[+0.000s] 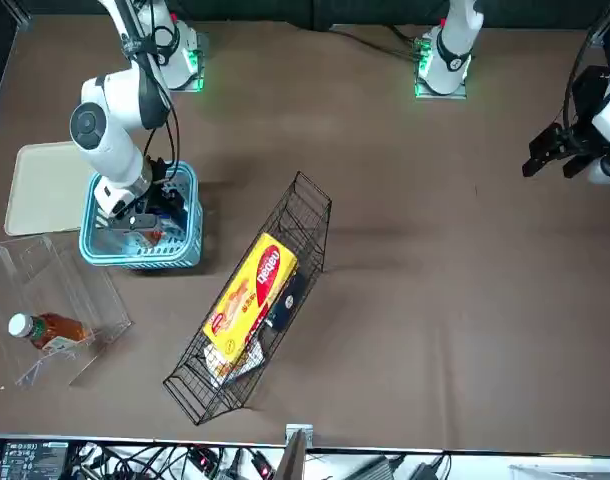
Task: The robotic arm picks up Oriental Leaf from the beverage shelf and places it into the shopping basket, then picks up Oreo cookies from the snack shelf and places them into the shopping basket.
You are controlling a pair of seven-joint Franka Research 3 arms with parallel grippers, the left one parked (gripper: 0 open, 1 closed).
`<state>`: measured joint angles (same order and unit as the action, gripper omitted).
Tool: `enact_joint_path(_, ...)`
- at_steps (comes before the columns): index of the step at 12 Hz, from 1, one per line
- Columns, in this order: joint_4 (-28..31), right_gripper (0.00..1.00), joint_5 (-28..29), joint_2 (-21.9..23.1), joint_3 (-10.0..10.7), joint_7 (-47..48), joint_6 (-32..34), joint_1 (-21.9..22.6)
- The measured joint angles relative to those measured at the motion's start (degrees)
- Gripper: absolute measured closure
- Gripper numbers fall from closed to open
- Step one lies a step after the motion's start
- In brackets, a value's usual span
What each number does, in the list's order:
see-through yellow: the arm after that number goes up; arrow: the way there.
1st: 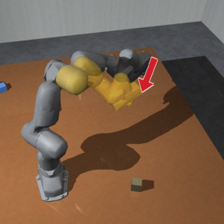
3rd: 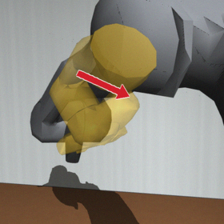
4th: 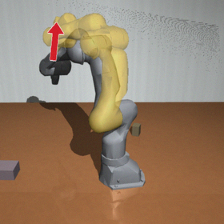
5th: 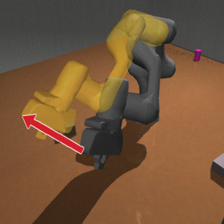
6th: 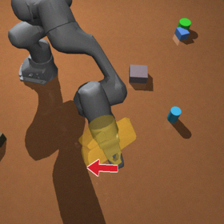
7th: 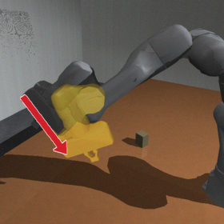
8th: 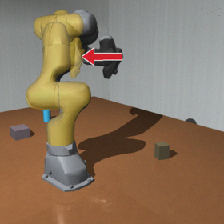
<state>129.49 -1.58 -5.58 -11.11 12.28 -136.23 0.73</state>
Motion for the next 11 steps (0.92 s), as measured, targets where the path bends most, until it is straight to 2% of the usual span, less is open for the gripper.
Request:
enact_joint_path(1, -0.2, 0.03, 0.0, 0.0, 0.0, 0.1, 0.1, 0.0)
enact_joint_path(2, -0.6, 0.0, 0.0, 0.0, 0.0, 0.2, 0.5, 0.0)
enact_joint_path(4, -2.9, 0.0, -0.1, 0.0, 0.0, 0.7, 4.2, 0.0)
enact_joint_path(8, -12.5, 0.0, -0.1, 0.3, 0.0, 1.6, 17.7, 0.0)
enact_joint_path(11, -17.8, 0.0, -0.1, 0.9, 0.1, 1.6, 24.2, 0.0)
